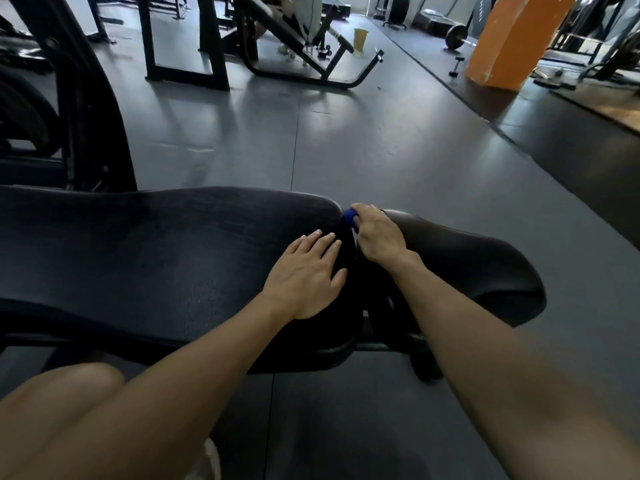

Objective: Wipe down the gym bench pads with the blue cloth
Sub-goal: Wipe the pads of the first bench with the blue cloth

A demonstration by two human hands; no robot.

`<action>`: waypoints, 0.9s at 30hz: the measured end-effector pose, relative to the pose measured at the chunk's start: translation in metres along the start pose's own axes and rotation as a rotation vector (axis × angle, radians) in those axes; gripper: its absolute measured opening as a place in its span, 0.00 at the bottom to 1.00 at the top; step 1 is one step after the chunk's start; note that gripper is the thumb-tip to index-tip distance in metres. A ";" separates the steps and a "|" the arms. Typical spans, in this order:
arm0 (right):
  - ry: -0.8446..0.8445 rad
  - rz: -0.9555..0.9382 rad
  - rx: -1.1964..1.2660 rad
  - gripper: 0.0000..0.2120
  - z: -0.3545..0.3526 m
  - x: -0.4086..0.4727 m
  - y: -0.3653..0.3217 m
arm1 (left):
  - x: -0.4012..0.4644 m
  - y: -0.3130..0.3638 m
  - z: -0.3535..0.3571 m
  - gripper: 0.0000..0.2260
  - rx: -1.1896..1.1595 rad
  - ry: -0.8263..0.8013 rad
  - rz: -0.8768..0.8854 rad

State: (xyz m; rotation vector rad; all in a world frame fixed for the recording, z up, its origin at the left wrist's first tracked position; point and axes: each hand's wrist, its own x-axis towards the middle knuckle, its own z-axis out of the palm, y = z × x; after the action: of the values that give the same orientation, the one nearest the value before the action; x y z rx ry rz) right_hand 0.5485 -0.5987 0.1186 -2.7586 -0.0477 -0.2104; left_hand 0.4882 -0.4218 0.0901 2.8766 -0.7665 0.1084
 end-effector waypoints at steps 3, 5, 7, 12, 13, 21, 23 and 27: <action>0.015 0.011 -0.008 0.14 0.005 -0.016 -0.005 | 0.001 0.001 0.002 0.29 0.009 0.011 -0.003; 0.040 0.006 -0.003 0.17 0.007 -0.034 -0.004 | 0.001 0.002 0.002 0.29 0.023 0.017 -0.006; 0.066 -0.014 0.001 0.19 0.007 -0.056 -0.005 | 0.001 0.004 0.002 0.29 0.038 0.017 -0.010; 0.115 -0.032 0.038 0.20 0.009 -0.109 -0.011 | -0.002 0.006 0.001 0.28 0.035 -0.042 -0.012; 0.121 -0.041 0.046 0.20 0.010 -0.120 -0.012 | -0.003 0.006 0.000 0.28 0.037 -0.055 -0.013; 0.105 -0.186 0.028 0.25 0.012 -0.140 0.016 | -0.005 0.003 0.002 0.28 0.017 -0.051 -0.003; 0.082 -0.195 -0.010 0.25 0.014 -0.104 0.020 | -0.006 0.001 0.002 0.28 0.013 -0.044 0.021; 0.034 -0.156 -0.024 0.24 0.011 -0.026 0.025 | -0.006 -0.001 0.002 0.29 0.021 -0.042 0.051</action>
State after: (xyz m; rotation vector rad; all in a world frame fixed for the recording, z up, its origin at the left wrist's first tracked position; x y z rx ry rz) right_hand 0.5261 -0.6176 0.0952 -2.7757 -0.2532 -0.3003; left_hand 0.4837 -0.4187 0.0876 2.8884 -0.8511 0.0633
